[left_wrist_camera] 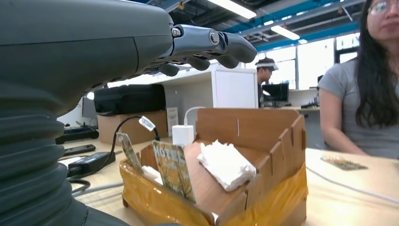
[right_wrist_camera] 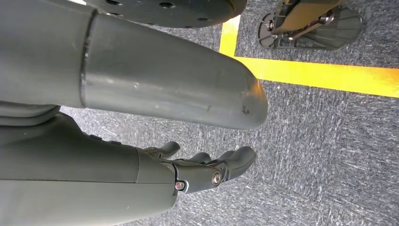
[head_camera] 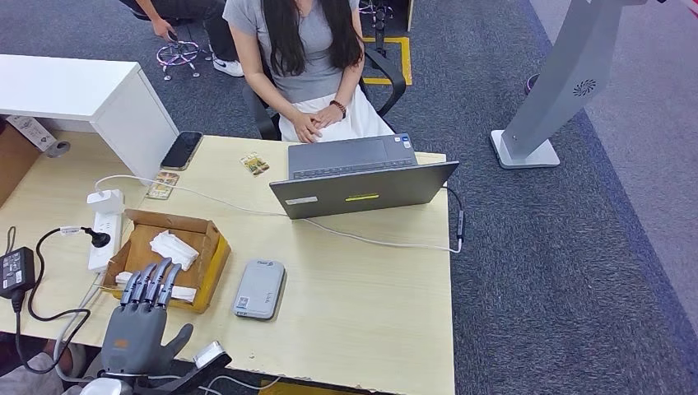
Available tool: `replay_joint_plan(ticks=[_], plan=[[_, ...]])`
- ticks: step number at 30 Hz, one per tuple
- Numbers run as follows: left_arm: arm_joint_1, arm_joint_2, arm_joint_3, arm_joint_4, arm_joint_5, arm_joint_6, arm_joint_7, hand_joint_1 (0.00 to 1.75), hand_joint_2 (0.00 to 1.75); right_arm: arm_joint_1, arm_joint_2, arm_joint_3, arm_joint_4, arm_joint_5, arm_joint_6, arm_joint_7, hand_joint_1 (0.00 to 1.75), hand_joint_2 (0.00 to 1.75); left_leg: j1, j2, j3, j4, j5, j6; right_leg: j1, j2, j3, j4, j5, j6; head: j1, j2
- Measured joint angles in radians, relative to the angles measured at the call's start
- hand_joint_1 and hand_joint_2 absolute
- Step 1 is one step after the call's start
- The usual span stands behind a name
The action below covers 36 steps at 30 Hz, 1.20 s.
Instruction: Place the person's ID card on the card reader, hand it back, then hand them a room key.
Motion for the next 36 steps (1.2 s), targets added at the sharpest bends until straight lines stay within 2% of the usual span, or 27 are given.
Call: replay_joint_plan(ticks=[5, 15, 36], plan=[[-0.004, 0.012, 0.000, 0.002, -0.004, -0.049, 0.029, 0.00, 1.75, 0.000, 0.000, -0.008, 0.000, 0.006, 0.001, -0.002, 0.00, 0.00, 0.000, 0.000, 0.000, 0.000, 0.000, 0.000, 0.000, 0.000, 0.000, 0.000, 0.000, 0.000, 0.000, 0.000], [-0.036, 0.021, 0.028, 0.011, -0.012, -0.088, 0.060, 0.00, 1.75, 0.000, 0.000, -0.013, 0.000, 0.022, 0.005, -0.001, 0.00, 0.00, 0.000, 0.000, 0.000, 0.000, 0.000, 0.000, 0.000, 0.000, 0.000, 0.000, 0.000, 0.000, 0.000, 0.000], [-0.057, 0.021, 0.089, 0.041, 0.005, -0.092, 0.047, 0.00, 1.75, 0.000, 0.000, -0.013, 0.000, 0.036, 0.015, -0.003, 0.00, 0.00, 0.000, 0.000, 0.000, 0.000, 0.000, 0.000, 0.000, 0.000, 0.000, 0.000, 0.000, 0.000, 0.000, 0.000]])
